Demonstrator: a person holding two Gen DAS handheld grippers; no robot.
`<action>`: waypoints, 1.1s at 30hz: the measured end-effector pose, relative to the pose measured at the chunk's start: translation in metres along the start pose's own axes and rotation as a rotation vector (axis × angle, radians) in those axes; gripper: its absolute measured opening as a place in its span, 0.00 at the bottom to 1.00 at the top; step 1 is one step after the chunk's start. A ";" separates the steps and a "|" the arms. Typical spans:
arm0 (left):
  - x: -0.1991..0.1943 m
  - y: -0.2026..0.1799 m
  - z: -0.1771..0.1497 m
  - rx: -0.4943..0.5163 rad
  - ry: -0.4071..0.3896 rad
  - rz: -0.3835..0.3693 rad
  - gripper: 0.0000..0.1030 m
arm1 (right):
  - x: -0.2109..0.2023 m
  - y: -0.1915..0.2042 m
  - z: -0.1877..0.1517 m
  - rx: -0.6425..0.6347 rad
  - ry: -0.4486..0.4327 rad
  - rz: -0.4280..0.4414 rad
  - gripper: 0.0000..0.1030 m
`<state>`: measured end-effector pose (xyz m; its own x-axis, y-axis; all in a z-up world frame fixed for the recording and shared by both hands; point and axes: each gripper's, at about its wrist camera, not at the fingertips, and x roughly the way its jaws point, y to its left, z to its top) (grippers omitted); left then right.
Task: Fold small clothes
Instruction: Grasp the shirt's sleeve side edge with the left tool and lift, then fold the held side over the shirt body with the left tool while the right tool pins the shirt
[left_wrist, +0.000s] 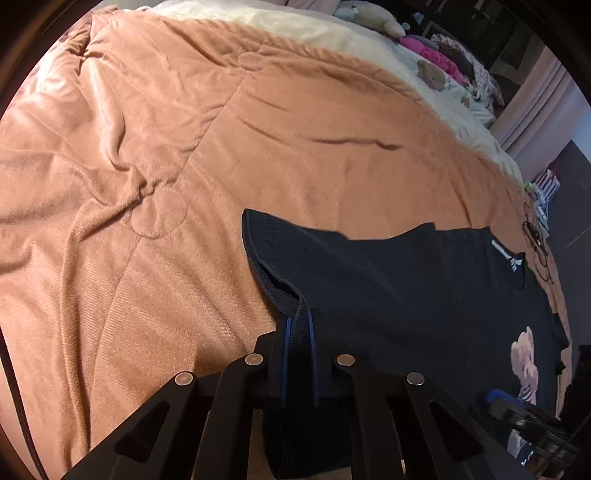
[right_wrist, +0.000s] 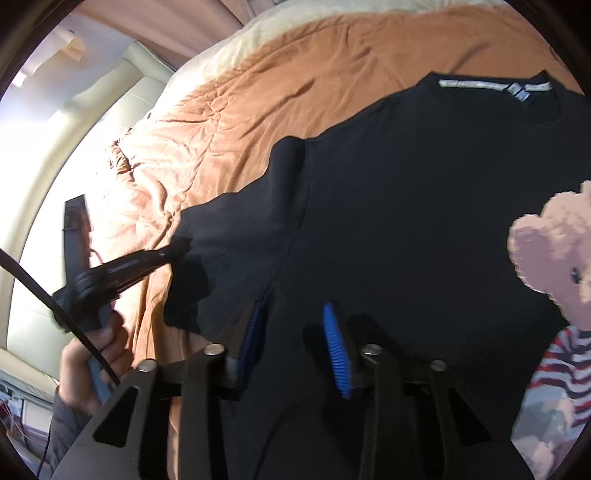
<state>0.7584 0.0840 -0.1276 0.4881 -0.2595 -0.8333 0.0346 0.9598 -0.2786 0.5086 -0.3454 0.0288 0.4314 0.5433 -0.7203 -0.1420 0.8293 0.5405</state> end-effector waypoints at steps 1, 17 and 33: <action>-0.005 -0.003 0.002 0.004 -0.007 -0.007 0.08 | 0.006 -0.001 0.003 0.011 0.006 0.004 0.21; -0.067 -0.086 0.022 0.113 -0.062 -0.120 0.08 | 0.047 -0.014 0.028 0.105 0.092 0.009 0.06; -0.062 -0.191 -0.012 0.261 0.018 -0.199 0.08 | -0.076 -0.064 0.001 0.071 -0.049 -0.034 0.63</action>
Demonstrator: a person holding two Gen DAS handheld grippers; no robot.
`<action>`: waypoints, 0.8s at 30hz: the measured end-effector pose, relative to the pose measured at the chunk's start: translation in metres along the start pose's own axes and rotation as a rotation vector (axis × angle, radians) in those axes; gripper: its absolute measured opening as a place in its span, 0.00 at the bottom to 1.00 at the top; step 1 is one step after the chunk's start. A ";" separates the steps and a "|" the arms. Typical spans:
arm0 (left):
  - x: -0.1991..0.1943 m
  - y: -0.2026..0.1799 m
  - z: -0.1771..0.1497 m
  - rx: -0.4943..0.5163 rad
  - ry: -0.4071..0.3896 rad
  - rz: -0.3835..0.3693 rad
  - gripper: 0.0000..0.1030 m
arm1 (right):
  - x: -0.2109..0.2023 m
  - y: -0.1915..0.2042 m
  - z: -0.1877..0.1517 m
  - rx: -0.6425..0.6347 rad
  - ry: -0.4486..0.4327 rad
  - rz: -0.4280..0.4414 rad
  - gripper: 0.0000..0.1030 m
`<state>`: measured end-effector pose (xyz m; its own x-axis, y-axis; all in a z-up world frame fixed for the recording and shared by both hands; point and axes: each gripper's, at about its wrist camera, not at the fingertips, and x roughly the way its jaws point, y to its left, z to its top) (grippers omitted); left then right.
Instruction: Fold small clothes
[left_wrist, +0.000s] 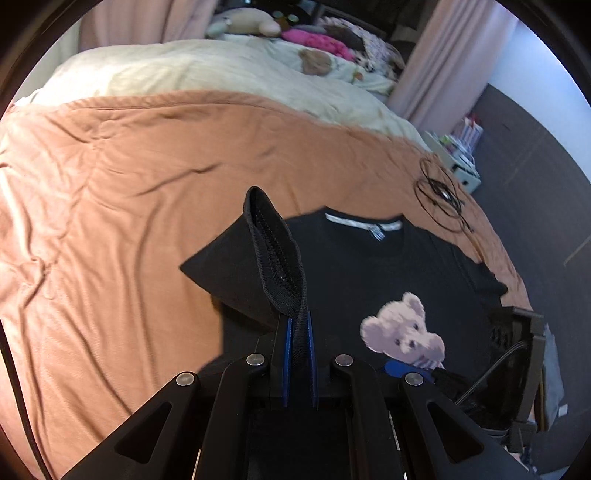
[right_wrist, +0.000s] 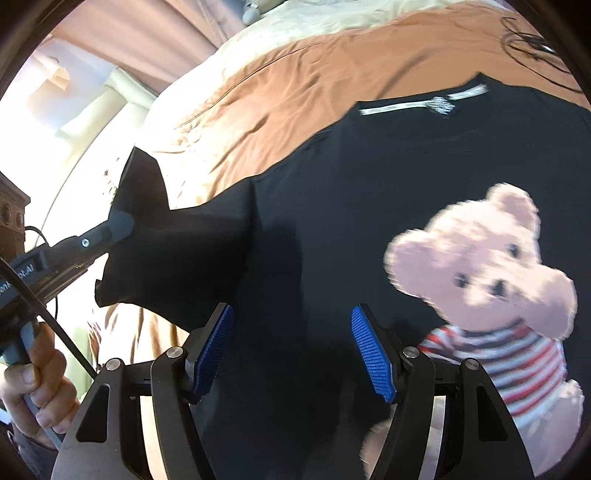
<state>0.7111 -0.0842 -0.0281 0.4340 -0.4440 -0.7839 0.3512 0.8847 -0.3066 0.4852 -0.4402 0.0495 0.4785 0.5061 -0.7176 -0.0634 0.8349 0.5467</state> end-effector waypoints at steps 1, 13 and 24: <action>0.005 -0.008 -0.002 0.006 0.018 -0.017 0.08 | -0.005 -0.007 -0.003 0.008 -0.001 -0.004 0.63; -0.001 -0.012 -0.020 0.020 0.051 0.011 0.57 | -0.037 -0.022 -0.006 -0.026 -0.004 -0.032 0.74; 0.013 0.057 -0.061 -0.067 0.104 0.117 0.56 | 0.007 -0.014 0.019 -0.084 0.010 -0.079 0.69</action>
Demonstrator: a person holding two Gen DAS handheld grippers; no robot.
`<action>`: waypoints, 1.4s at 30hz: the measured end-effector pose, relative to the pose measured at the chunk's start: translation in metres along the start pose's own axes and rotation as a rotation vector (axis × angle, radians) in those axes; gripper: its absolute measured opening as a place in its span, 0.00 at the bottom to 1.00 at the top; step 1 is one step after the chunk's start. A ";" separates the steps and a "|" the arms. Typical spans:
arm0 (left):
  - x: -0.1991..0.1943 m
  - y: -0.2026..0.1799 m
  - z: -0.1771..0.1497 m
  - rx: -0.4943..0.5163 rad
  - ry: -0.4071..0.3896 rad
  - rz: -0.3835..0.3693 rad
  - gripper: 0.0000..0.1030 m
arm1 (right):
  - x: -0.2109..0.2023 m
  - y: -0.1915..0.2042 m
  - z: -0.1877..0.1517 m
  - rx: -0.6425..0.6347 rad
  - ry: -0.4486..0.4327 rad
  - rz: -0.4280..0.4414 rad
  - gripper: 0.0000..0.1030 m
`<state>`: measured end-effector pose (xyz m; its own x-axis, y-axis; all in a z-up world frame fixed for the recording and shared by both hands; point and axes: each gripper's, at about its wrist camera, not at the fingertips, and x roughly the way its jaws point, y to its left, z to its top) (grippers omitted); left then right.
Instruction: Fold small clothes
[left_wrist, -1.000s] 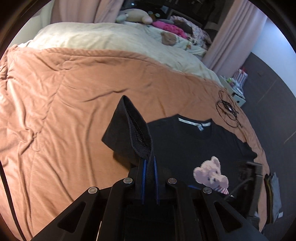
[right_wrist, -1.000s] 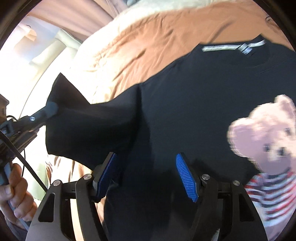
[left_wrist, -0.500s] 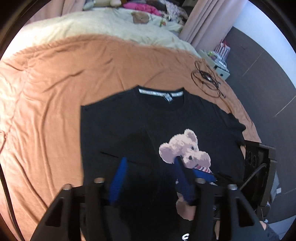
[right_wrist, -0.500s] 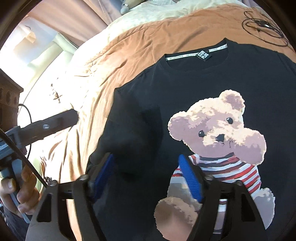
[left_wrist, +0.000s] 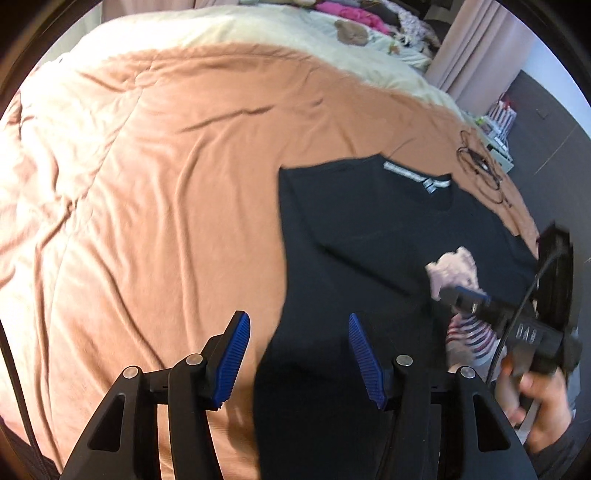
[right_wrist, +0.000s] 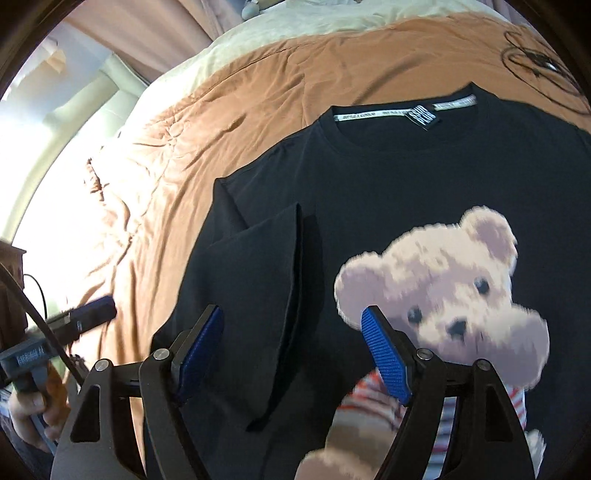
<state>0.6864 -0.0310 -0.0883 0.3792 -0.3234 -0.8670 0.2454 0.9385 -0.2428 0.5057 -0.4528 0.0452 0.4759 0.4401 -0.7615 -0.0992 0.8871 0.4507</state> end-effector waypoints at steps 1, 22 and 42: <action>0.002 0.002 -0.002 -0.004 0.005 -0.001 0.56 | 0.006 0.001 0.004 -0.004 0.005 -0.003 0.68; 0.050 0.021 -0.027 -0.048 0.114 0.034 0.42 | 0.036 -0.019 0.032 0.093 -0.079 -0.109 0.01; -0.040 0.021 -0.095 -0.076 0.010 0.080 0.42 | 0.017 0.061 -0.048 -0.151 0.028 -0.065 0.38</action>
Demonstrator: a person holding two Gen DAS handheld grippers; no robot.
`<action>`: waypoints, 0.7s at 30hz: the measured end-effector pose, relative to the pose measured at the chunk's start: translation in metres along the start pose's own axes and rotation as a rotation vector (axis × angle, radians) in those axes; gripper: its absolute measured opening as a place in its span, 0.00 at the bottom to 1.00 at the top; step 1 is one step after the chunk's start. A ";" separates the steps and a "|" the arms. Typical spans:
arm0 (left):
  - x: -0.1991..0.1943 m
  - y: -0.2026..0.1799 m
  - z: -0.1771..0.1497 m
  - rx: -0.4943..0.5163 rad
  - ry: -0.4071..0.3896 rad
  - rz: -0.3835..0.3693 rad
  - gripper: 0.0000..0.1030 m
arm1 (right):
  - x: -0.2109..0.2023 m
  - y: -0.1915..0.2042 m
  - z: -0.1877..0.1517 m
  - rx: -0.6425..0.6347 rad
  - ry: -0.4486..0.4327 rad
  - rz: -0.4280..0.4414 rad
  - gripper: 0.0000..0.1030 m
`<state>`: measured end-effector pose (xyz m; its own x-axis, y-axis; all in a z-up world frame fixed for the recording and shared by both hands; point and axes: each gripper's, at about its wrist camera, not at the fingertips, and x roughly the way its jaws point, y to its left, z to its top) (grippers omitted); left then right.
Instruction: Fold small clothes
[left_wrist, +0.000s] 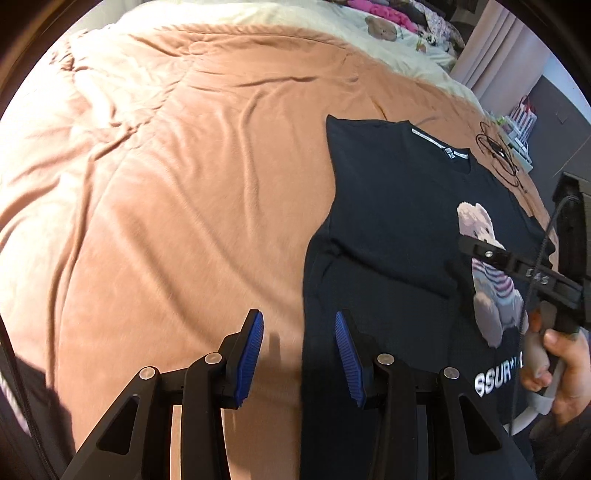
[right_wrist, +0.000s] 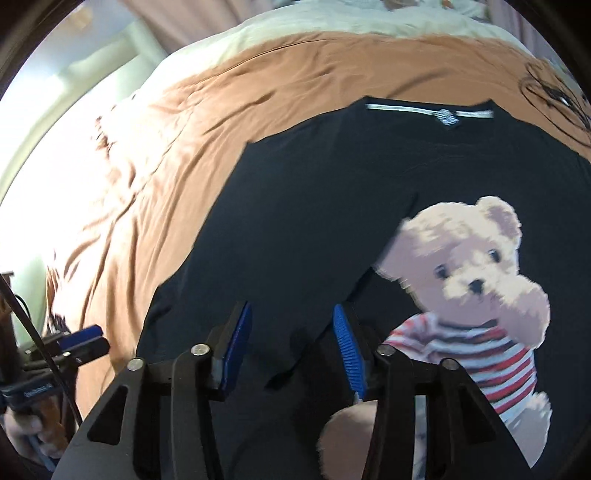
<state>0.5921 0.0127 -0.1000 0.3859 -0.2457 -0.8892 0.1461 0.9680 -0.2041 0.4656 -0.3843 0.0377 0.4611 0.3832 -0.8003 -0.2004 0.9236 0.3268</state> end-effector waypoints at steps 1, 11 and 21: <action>-0.004 0.003 -0.006 -0.008 -0.002 -0.002 0.42 | 0.002 0.007 -0.005 -0.016 0.010 -0.002 0.37; -0.028 0.032 -0.055 -0.088 -0.020 0.013 0.42 | 0.024 0.024 -0.021 -0.105 0.124 -0.184 0.25; -0.079 0.024 -0.078 -0.061 -0.110 -0.008 0.43 | -0.060 0.033 -0.040 -0.064 0.058 -0.235 0.25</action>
<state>0.4938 0.0591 -0.0662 0.4831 -0.2541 -0.8379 0.0954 0.9665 -0.2381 0.3971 -0.3774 0.0764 0.4513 0.1554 -0.8788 -0.1489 0.9840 0.0976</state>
